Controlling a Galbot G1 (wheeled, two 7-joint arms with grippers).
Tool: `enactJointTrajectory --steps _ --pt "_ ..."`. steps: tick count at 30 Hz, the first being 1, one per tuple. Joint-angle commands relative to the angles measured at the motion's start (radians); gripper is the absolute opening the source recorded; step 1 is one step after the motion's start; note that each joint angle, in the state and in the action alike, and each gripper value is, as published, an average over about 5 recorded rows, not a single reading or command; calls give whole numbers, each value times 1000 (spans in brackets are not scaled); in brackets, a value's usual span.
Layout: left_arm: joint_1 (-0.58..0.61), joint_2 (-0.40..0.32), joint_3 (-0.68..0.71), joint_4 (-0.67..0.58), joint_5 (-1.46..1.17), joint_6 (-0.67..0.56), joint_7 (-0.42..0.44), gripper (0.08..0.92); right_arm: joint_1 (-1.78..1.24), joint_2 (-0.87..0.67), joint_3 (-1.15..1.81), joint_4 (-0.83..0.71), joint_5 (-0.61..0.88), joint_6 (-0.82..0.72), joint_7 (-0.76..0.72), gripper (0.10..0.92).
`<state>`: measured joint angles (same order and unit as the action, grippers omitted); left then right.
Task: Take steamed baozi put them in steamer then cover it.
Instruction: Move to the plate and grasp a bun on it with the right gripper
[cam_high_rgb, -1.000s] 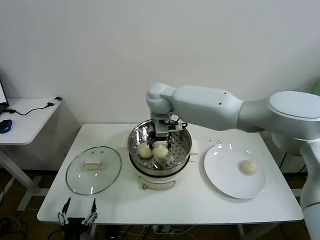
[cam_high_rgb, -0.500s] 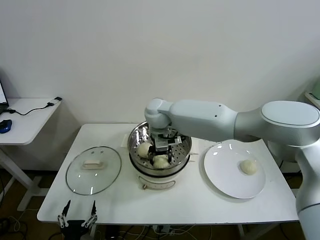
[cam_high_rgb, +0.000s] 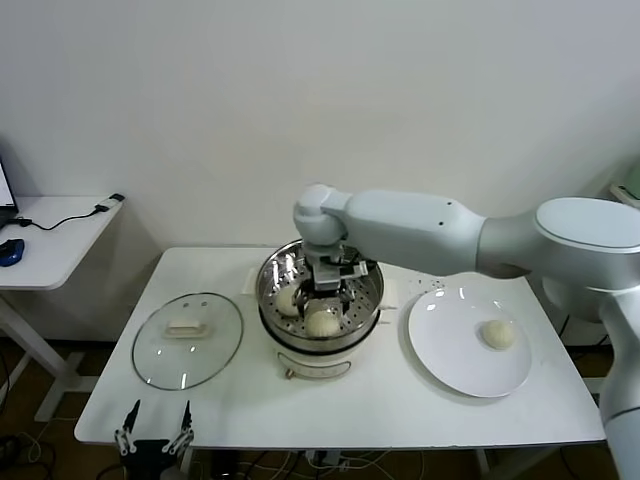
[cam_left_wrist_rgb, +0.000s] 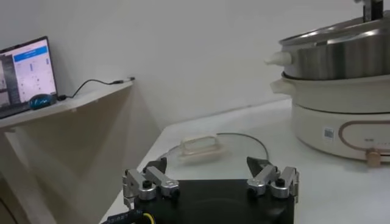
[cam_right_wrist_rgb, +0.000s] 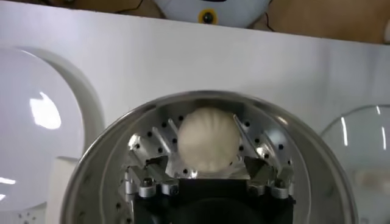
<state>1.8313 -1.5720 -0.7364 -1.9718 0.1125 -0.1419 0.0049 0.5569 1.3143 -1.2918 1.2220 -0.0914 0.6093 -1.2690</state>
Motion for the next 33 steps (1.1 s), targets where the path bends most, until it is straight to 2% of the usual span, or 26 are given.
enactJointTrajectory --steps 1,4,7,13,21,27,33 --pt "1 0 3 -8 4 2 1 823 184 -204 -90 -16 146 -155 111 823" --pt "0 2 4 -9 4 1 1 823 270 -303 -227 -9 310 -354 231 823" --pt "-2 3 6 -10 4 2 2 823 291 -410 -266 7 431 -547 231 823" --pt "-5 4 6 -17 4 7 3 823 219 -598 -236 11 477 -768 162 823" --pt "1 2 6 -22 11 15 -7 823 -173 -764 74 -47 238 -812 111 823" --pt "2 1 5 -26 15 19 -7 823 -456 -784 332 -118 95 -796 113 823" --pt "1 0 8 -27 22 19 -5 823 -589 -744 488 -195 11 -747 130 823"
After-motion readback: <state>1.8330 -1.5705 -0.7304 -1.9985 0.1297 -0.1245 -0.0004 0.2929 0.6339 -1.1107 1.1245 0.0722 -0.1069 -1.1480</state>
